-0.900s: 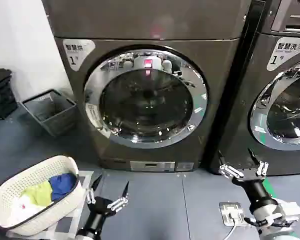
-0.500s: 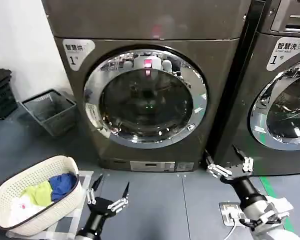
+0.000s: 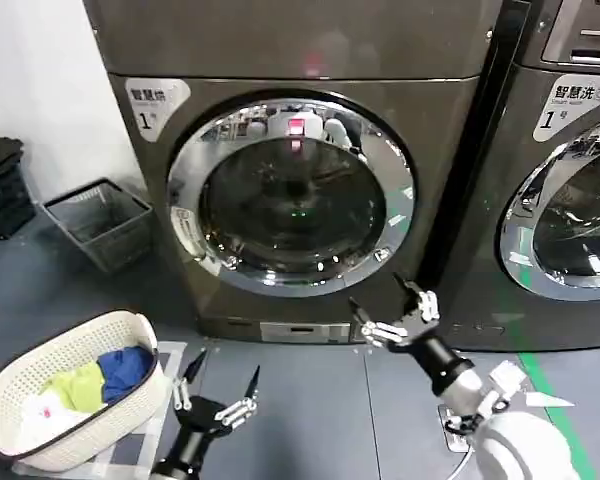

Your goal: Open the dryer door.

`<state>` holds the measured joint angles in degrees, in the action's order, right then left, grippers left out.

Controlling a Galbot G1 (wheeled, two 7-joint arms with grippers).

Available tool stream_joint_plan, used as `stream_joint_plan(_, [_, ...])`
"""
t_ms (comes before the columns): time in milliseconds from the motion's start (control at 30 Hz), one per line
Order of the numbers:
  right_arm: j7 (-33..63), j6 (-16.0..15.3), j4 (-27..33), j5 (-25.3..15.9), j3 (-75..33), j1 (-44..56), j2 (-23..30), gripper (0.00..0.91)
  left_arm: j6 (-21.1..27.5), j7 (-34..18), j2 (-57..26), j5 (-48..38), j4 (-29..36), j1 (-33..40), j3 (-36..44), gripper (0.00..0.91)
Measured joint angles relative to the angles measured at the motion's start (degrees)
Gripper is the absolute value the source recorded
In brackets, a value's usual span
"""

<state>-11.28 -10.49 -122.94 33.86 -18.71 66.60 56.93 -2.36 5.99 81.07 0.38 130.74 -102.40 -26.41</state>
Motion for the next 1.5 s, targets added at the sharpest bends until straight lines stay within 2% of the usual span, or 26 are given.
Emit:
stream_joint_plan(200, [0.56, -0.16, 3.82, 3.74, 5.69, -8.18, -1.74, 0.907, -0.20, 0.48, 0.07, -0.13, 0.78, -0.25, -0.30, 0.907])
stream_joint_plan(500, [-0.57, -2.21, 8.31, 12.04, 13.18, -18.85, -2.66, 0.907, -0.39, 0.53, 0.41, 0.03, 1.41, -1.13, -0.49, 0.907])
stream_joint_plan(700, [-2.19, -2.86, 11.18, 14.49, 16.74, -24.25, -2.48, 0.907, -0.71, 0.58, 0.55, 0.30, 1.72, -1.70, -0.60, 0.907])
stream_joint_plan(1500, [-2.48, -1.99, 24.23, 14.86, 28.41, -39.94, 3.60, 0.907, -1.04, 0.91, 0.59, 0.58, 2.45, -2.46, -1.13, 0.907])
